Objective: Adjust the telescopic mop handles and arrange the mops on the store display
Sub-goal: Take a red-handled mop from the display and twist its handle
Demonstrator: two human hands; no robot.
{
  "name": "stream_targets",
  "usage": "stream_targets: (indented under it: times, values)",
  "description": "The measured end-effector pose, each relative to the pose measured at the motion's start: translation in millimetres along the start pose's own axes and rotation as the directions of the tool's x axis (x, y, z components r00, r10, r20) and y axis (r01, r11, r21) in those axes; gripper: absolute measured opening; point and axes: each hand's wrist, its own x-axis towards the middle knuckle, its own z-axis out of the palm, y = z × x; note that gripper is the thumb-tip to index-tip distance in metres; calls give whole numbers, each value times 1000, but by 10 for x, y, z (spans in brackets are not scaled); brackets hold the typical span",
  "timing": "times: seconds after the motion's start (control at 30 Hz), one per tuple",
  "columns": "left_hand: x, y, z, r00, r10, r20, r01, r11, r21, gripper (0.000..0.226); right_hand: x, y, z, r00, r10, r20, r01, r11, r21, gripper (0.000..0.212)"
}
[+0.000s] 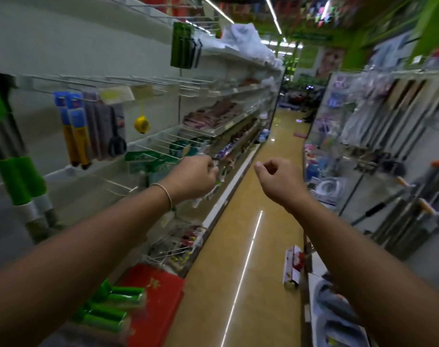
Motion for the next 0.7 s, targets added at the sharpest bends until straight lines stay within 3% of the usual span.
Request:
stream_targets:
  times: [0.37,0.7]
  values:
    - [1745,-32,621,982,170,86,-162,983,-91,31,1343,555,113,977,149,-155,-160,985,-61,31]
    - [2888,-39,999,959,262,103,-245,957,-154,38,2324,962,276,956,190,-223,-211,975,-75,34]
